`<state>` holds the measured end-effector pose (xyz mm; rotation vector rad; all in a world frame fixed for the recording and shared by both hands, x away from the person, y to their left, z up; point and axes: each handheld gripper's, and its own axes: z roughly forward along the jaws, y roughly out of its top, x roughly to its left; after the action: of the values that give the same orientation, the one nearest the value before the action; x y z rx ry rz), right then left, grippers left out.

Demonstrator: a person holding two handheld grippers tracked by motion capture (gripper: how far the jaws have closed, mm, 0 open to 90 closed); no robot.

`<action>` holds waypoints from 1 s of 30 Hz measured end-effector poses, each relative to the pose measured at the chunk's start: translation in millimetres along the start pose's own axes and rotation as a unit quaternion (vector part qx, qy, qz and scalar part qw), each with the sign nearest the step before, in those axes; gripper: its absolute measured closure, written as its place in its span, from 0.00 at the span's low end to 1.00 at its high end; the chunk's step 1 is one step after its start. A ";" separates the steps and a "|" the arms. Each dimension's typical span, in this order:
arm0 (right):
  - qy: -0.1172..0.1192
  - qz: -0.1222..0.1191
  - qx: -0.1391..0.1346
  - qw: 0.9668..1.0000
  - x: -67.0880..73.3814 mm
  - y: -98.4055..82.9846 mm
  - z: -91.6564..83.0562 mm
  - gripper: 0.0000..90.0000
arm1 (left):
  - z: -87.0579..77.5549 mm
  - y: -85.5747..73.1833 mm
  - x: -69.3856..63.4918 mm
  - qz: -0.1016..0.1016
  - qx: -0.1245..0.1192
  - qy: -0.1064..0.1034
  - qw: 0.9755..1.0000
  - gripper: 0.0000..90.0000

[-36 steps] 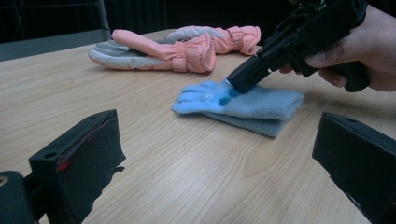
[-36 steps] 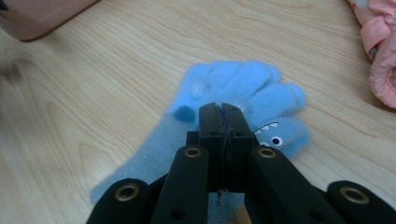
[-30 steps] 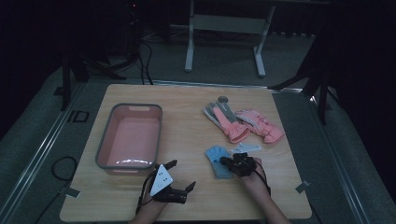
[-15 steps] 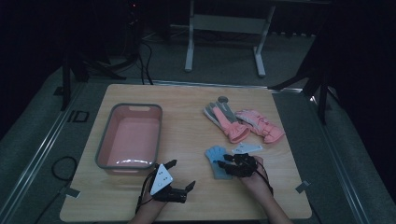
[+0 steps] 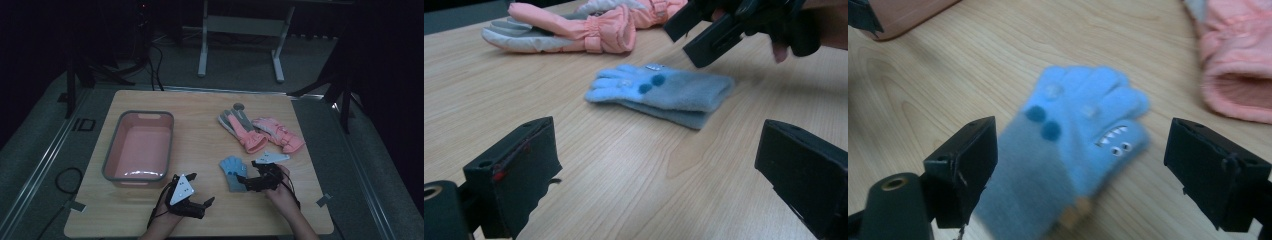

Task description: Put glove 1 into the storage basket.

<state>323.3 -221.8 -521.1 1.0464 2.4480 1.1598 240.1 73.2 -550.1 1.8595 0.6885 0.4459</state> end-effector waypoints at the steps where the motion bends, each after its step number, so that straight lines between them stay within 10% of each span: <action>1: -0.007 0.004 0.001 1.000 -1.1 0.6 -3.8 0.16 | 0.2 1.5 -0.6 -0.004 0.003 0.001 1.000 0.04; 7: 0.005 0.044 0.000 0.999 -8.9 0.8 -18.1 0.15 | 7.8 13.2 -3.3 -0.034 0.014 -0.061 0.997 0.07; 14: 0.024 0.066 0.001 0.998 -12.8 1.8 -15.8 0.16 | 30.4 27.5 -13.8 0.025 0.037 -0.096 0.994 0.15; 20: 0.019 0.071 0.012 0.997 -16.3 5.6 -9.9 0.41 | 48.8 39.6 -21.1 0.077 0.043 -0.120 0.989 0.18; 24: 0.027 0.080 0.025 0.996 -18.3 8.2 0.1 0.52 | 70.2 43.3 -26.6 0.156 0.075 -0.120 0.978 0.25; 30: 0.022 0.109 0.029 0.993 -25.1 12.4 17.0 0.44 | 85.0 44.8 -26.9 0.208 0.091 -0.128 0.965 0.38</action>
<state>355.7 -224.0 -525.2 1.3471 2.4627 1.1910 281.3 -17.1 -540.2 2.1963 0.1636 0.4073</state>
